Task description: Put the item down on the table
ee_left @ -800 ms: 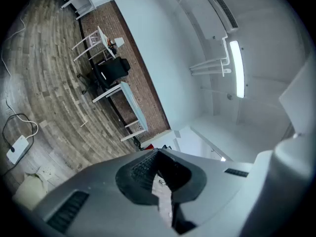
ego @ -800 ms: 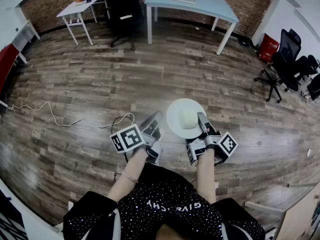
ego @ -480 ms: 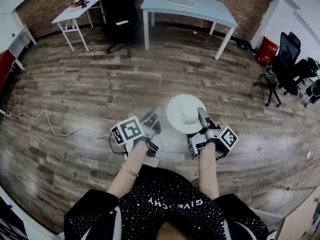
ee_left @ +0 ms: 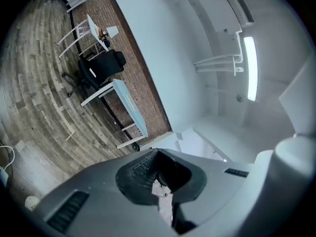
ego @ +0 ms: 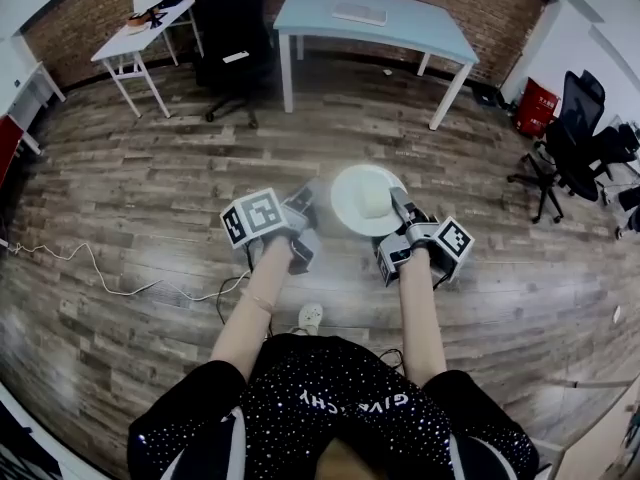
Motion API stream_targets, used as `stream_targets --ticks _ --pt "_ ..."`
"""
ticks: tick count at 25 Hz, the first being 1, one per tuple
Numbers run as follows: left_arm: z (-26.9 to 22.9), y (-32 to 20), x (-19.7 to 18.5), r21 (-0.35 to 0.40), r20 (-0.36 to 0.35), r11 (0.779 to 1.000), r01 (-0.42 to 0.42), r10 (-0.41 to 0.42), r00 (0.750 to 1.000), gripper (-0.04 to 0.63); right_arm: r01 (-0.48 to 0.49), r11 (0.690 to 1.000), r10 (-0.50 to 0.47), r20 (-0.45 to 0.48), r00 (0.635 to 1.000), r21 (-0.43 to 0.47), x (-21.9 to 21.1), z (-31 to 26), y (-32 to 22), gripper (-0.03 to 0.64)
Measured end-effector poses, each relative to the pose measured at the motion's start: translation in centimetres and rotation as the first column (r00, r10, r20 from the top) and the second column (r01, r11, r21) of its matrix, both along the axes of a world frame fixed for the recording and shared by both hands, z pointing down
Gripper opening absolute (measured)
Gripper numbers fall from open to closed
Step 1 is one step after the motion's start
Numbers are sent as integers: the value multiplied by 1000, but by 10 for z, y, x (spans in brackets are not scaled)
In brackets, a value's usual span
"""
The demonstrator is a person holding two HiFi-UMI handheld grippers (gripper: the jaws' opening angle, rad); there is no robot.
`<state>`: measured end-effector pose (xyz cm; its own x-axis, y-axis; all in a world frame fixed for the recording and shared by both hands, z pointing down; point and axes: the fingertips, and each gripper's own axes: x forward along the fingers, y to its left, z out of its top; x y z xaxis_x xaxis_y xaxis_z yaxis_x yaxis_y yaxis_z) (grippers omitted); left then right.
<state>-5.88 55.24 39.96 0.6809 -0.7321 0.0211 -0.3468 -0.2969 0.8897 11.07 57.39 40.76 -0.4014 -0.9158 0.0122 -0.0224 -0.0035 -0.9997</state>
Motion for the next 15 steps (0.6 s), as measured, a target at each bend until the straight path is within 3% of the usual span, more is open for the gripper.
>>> stream_targets --ticks 7,15 --pt "7 -83 -1 -33 -15 999 -34 34 999 11 3 1000 -3 -1 1000 1 -15 -5 -83 40" --pt "17 -149 7 -41 -15 996 -84 83 996 11 -34 999 33 -17 999 -27 -16 5 -142 40"
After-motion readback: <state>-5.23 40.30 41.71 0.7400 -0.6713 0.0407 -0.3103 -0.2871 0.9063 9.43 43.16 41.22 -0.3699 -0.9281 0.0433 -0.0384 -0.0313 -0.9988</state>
